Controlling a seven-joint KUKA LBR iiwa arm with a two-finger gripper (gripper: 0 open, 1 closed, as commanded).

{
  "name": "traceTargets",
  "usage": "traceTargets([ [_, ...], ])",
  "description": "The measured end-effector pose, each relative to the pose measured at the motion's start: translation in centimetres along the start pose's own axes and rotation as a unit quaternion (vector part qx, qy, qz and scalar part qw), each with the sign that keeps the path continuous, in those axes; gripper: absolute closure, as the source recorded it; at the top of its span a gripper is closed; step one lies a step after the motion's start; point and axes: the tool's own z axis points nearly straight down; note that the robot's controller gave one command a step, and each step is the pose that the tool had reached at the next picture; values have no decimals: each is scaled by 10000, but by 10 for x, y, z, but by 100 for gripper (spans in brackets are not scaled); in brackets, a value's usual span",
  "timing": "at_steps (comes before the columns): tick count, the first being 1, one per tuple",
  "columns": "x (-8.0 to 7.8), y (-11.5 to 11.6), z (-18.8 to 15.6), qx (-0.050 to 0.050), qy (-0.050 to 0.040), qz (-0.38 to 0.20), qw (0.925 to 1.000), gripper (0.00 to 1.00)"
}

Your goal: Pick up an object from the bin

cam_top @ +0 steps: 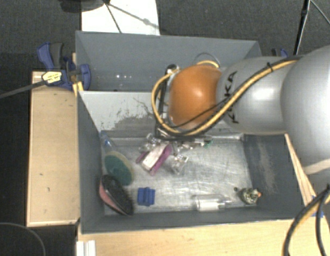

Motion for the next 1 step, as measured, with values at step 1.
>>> traceTargets([
  [1,-1,0,-4,7,-17,14,10000,100],
])
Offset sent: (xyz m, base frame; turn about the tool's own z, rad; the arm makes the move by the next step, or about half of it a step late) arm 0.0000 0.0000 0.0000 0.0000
